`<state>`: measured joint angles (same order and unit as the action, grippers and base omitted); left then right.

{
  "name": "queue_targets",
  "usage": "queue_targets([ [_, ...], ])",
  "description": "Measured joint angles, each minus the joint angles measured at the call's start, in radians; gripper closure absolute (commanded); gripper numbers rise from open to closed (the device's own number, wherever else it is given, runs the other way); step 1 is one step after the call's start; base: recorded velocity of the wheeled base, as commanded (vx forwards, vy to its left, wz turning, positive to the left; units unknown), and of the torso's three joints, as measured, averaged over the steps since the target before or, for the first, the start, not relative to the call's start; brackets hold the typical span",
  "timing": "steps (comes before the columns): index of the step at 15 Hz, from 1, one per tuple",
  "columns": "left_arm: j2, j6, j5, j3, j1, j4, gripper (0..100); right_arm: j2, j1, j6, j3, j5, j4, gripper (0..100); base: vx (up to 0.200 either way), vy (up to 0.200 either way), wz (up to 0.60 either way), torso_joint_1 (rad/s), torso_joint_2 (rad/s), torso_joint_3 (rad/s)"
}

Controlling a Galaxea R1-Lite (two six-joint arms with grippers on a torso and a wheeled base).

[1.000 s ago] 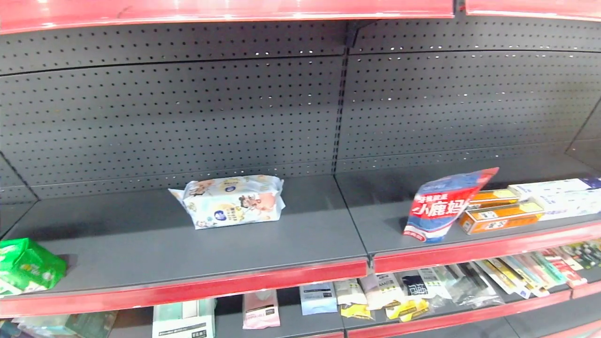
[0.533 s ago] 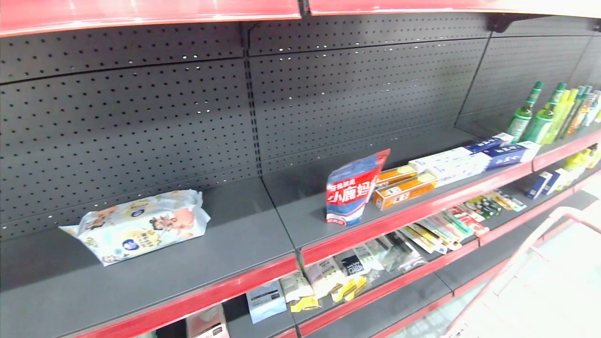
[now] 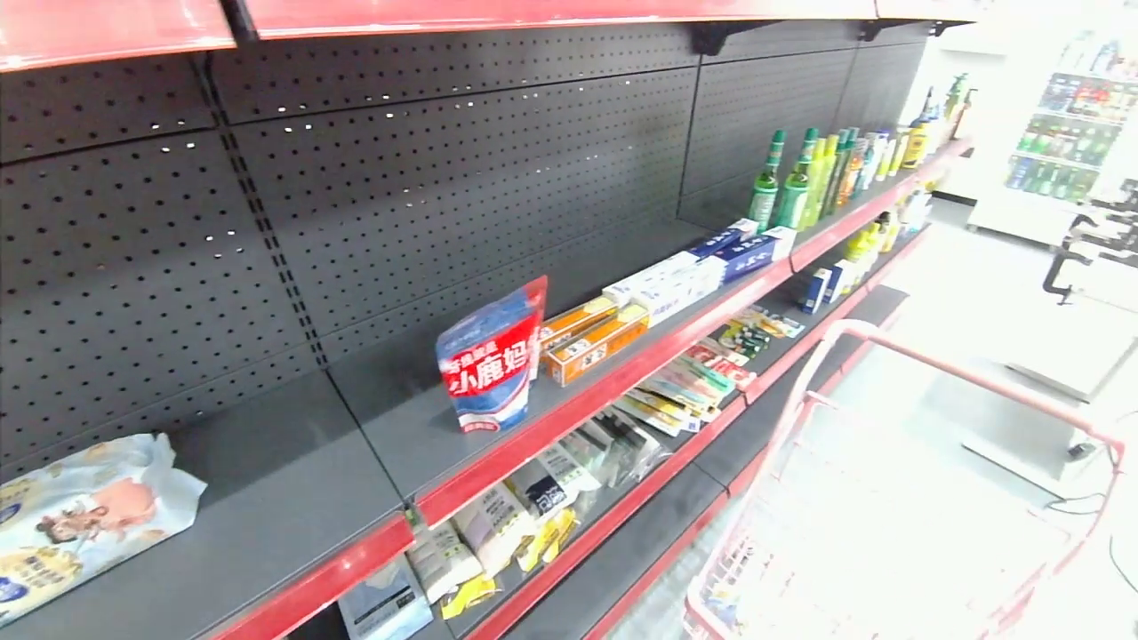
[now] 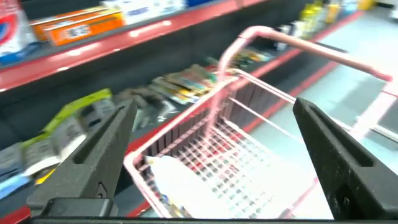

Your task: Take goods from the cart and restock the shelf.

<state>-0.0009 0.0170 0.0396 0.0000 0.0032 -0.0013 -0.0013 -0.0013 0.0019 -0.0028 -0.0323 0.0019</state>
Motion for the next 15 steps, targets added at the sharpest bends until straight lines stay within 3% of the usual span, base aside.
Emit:
queue_targets([
  [9, 0.0, 0.0, 0.0, 0.0, 0.0, 0.0, 0, 0.006, 0.001, 0.002, -0.022, 0.01, 0.0, 0, 0.0, 0.0, 0.0, 0.0, 0.0, 0.0],
  [12, 0.0, 0.0, 0.0, 0.0, 0.0, 0.0, 0, 0.111, 0.012, 0.081, -0.191, 0.013, 0.001, 0, 0.0, 0.0, 0.0, 0.0, 0.0, 0.0],
  [15, 0.0, 0.0, 0.0, -0.001, 0.0, 0.0, 0, 0.431, -0.01, 0.12, -0.373, -0.013, 0.004, 0, 0.0, 0.0, 0.0, 0.0, 0.0, 0.0],
])
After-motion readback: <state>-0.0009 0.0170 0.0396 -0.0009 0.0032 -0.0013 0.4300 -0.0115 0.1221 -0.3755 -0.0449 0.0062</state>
